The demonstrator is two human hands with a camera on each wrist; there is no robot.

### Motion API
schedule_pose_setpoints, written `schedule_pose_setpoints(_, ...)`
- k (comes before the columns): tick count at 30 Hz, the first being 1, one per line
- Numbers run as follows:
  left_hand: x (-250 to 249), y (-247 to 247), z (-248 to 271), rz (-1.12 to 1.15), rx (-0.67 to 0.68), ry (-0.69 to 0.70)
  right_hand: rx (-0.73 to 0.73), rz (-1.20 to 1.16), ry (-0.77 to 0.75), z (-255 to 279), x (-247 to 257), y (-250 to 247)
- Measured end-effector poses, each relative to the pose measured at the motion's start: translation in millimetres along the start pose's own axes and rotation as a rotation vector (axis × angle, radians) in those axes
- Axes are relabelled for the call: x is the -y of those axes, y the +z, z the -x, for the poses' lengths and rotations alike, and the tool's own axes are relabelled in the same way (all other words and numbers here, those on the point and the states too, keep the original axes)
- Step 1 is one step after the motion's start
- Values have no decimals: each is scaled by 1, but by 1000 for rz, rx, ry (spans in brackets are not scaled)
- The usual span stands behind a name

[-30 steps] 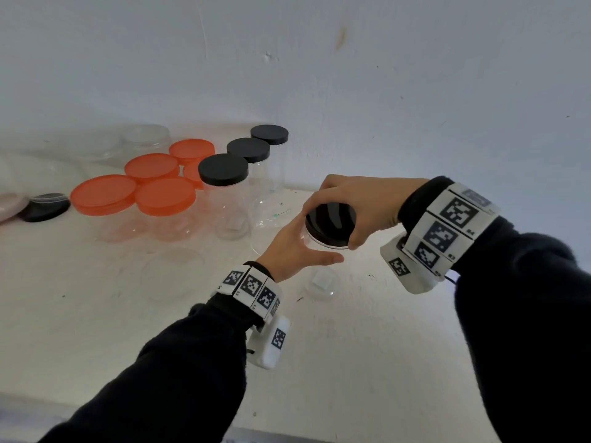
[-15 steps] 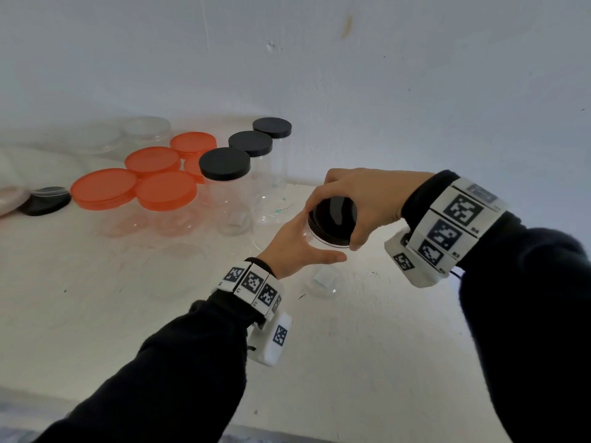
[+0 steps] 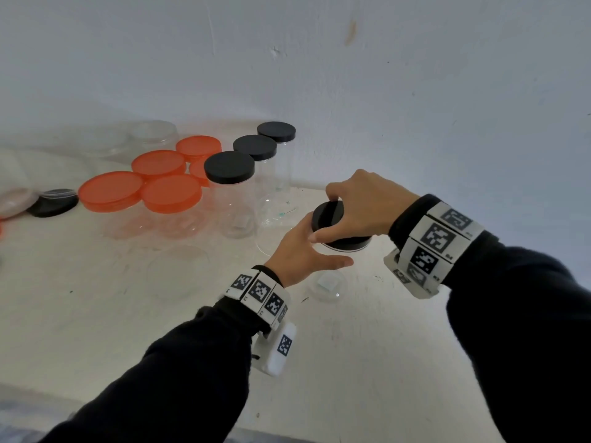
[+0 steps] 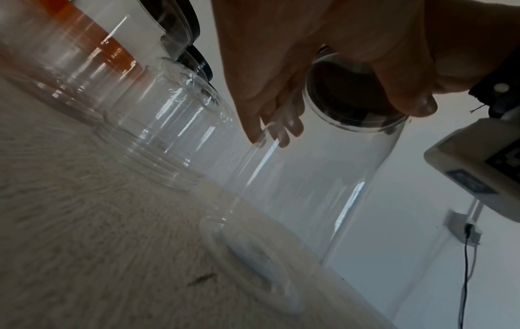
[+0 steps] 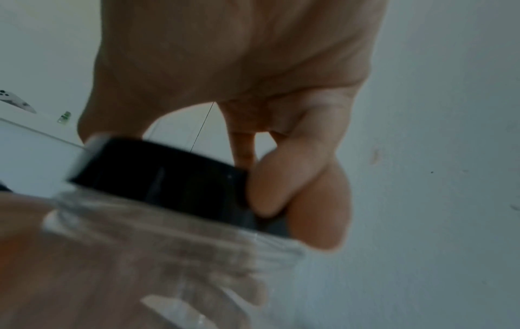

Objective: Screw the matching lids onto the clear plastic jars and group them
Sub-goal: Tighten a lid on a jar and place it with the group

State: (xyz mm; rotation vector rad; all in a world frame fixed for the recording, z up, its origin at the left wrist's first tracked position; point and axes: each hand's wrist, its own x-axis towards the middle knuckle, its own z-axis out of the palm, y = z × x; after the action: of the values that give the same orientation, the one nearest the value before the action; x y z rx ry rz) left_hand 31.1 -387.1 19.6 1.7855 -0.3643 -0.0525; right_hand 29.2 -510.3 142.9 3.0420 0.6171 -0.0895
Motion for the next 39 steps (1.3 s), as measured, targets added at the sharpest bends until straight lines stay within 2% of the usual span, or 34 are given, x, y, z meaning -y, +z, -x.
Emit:
schedule_pose_setpoints(2,1,-1,0,-4,14,-4,42,55,15,0,0,-4)
schedule_pose_setpoints(4,1,-3,-1,-7,21,-10,158,85,-8,-2,-5,-9)
schedule_pose_setpoints(6,0,-3,-1,-27,21,-2,316,-14,-98,-2,-12,-15)
schedule_pose_setpoints(8,-1,-2,-1,-51,21,14,380,-84,-179,0,-15,-20)
schedule_pose_setpoints(11,-1,-2,0,-40,19,16,251,-71,-188,-1,-14,-17)
schedule_pose_setpoints(16,1,2,1,-42,-15,14,26,-9,-13,-2,-4,1)
schedule_pose_setpoints(18,2,3,2,-42,-19,19,-6,71,34,-3,1,3)
schedule_pose_setpoints(20,0,2,1,-50,-7,17,68,123,33,-3,-2,0)
schedule_pose_setpoints(21,0,1,1,-52,-2,13,167,97,2,-3,-6,-4)
schedule_pose_setpoints(23,-1,1,1,-63,2,19,361,-37,-125,-1,-12,-13)
schedule_pose_setpoints(24,-2,1,1,-79,5,29,404,-80,-181,0,-13,-17)
schedule_pose_setpoints(26,-2,1,1,-101,6,38,376,-98,-202,-1,-15,-16)
schedule_pose_setpoints(32,-1,3,2,-63,-10,17,21,62,10,-5,-2,4)
schedule_pose_setpoints(34,-1,2,1,-59,-6,10,88,103,11,-4,-7,1)
schedule_pose_setpoints(37,-2,1,1,-87,-3,17,351,-107,-151,0,-16,-12)
schedule_pose_setpoints(39,-2,2,2,-106,-7,25,331,-166,-228,2,-18,-16)
